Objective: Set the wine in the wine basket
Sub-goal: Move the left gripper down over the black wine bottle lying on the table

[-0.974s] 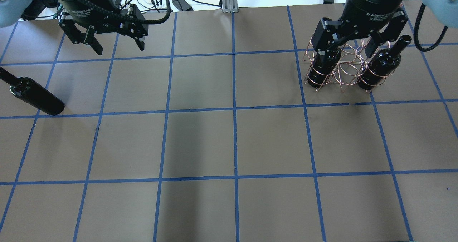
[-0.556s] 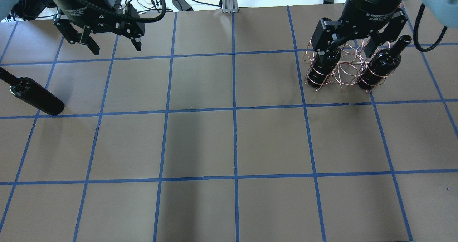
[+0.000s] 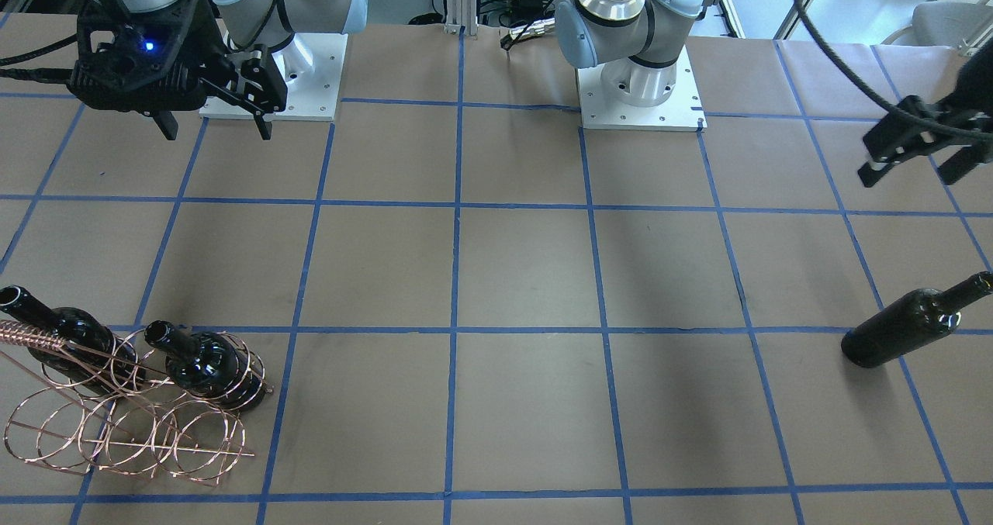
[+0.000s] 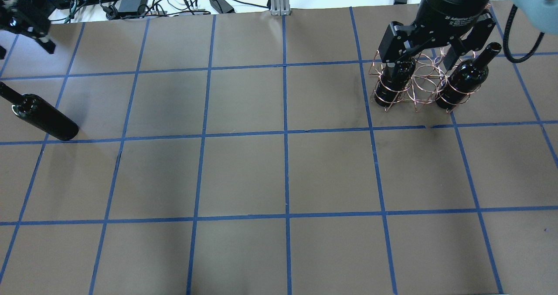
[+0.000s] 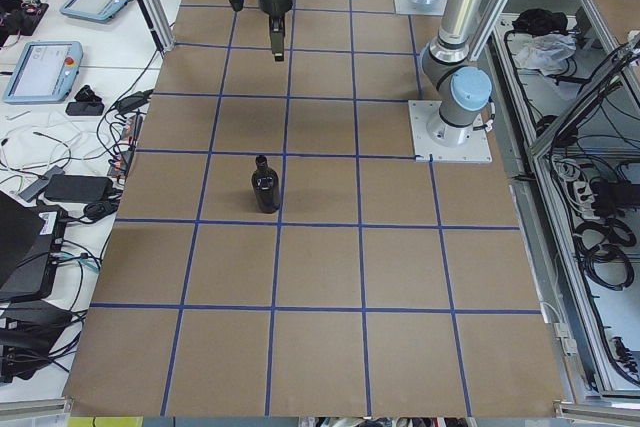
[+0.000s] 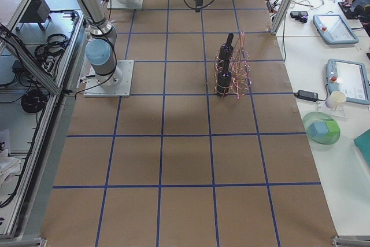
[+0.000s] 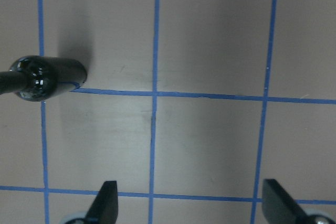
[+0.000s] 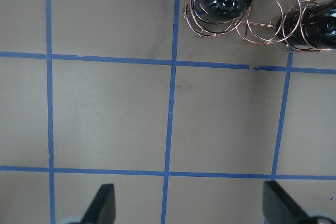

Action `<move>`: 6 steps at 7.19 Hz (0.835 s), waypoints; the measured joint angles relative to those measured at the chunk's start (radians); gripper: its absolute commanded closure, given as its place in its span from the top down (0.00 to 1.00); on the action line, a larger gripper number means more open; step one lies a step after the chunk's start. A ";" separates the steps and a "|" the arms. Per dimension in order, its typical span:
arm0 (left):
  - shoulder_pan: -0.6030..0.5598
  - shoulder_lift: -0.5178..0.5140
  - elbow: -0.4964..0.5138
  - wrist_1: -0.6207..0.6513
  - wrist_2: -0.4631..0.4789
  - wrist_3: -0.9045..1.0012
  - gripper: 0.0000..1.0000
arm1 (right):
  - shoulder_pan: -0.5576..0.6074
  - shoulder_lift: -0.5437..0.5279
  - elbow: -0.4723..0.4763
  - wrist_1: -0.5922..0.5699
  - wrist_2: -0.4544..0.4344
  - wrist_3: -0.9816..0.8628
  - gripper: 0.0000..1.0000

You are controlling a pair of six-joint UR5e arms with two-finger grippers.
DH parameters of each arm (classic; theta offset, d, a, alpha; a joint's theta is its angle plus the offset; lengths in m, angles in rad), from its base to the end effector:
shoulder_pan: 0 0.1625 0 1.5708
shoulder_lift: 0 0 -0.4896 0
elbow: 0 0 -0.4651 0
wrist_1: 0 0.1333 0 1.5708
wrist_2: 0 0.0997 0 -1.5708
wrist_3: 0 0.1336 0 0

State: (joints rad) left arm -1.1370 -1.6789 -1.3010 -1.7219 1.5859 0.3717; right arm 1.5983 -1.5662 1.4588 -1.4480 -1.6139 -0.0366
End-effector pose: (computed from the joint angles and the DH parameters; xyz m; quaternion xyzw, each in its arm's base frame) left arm 0.1385 -0.6114 0.5916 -0.0311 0.9995 -0.0019 0.0090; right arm 0.1430 -0.5586 0.5670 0.0322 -0.9992 -0.0078 0.0215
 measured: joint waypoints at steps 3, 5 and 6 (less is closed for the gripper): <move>0.140 -0.081 0.010 0.091 0.047 0.191 0.94 | 0.000 0.000 0.000 -0.014 0.002 0.000 1.00; 0.193 -0.125 0.011 0.143 -0.002 0.274 0.94 | 0.000 0.000 0.000 -0.015 0.006 0.000 1.00; 0.221 -0.148 0.011 0.179 -0.008 0.304 0.94 | 0.000 0.000 0.000 -0.015 0.006 0.001 1.00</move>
State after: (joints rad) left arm -0.9160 -1.8269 -1.2901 -1.5430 1.5778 0.6753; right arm 1.5984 -1.5664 1.4588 -1.4634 -1.6076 -0.0360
